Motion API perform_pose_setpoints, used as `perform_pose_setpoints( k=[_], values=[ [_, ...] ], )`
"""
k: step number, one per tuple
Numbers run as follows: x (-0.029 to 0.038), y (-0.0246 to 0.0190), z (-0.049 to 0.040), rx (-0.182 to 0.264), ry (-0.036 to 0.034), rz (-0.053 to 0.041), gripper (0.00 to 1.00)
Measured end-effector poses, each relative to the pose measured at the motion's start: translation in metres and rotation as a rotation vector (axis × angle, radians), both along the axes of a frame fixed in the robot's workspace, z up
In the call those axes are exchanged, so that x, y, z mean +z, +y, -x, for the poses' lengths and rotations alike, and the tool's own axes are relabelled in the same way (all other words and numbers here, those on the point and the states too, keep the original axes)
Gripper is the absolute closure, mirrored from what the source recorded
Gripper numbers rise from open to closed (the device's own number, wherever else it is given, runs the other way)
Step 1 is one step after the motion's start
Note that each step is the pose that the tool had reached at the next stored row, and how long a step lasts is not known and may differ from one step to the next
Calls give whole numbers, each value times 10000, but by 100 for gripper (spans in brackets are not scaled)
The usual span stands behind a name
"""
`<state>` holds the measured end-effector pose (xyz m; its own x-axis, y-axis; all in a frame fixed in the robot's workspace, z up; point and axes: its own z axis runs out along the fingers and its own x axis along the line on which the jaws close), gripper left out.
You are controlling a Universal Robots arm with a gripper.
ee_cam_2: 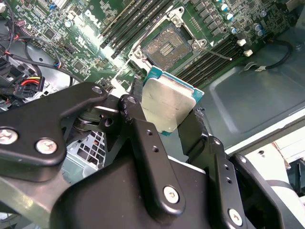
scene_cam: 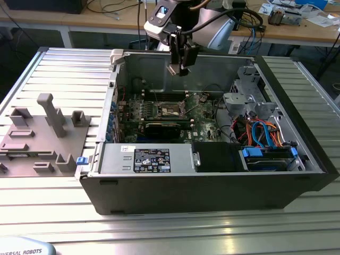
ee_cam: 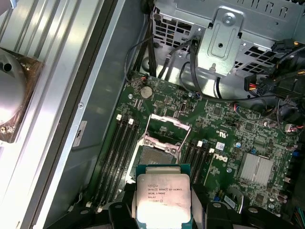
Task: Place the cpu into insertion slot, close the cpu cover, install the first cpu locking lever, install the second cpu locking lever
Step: 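Place the cpu into insertion slot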
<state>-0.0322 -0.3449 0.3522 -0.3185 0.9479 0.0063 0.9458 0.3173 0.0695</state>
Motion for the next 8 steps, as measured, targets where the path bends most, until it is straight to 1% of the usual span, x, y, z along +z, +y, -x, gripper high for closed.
perform_pose_setpoints(
  k=[8],
  values=[
    [-3, 0, 0, -75, 0, 0, 46]
  ],
)
